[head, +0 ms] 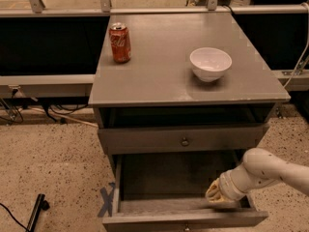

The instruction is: Open middle drawer

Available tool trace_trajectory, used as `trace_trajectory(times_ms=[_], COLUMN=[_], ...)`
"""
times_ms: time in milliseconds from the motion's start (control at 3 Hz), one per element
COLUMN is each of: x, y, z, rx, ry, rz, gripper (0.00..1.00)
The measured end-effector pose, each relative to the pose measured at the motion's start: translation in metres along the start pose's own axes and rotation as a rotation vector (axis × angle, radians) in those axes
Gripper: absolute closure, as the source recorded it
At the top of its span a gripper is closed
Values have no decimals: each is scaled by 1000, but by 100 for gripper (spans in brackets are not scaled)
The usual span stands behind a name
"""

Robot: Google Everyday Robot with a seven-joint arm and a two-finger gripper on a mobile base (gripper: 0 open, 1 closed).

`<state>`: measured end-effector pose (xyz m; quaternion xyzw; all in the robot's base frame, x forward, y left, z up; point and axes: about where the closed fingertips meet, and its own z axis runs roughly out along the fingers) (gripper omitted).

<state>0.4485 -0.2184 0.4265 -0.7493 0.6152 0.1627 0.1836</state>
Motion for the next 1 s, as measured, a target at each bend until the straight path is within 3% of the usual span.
trace_trajectory(times_ms=[333, 667, 1000], x=[12, 38, 56], y=[7, 32, 50], z=[-29, -67, -110], rx=[64, 80, 134], ry=[-18, 6, 55], rz=[34, 87, 187], gripper=[100, 100, 82])
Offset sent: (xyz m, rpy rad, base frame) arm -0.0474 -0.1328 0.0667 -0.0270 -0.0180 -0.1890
